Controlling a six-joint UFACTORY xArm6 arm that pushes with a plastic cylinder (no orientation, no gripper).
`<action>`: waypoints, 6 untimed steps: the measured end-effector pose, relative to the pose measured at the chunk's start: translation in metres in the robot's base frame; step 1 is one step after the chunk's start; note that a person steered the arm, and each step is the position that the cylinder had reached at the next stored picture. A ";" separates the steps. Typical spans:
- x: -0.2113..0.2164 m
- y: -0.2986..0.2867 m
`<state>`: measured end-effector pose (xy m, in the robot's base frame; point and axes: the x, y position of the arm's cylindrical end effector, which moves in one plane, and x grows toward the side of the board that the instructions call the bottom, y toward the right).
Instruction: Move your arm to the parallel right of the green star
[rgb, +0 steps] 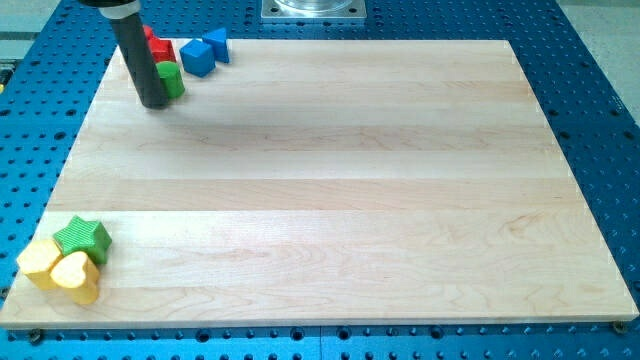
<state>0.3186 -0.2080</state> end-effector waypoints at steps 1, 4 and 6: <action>-0.009 0.002; 0.001 -0.007; 0.111 0.016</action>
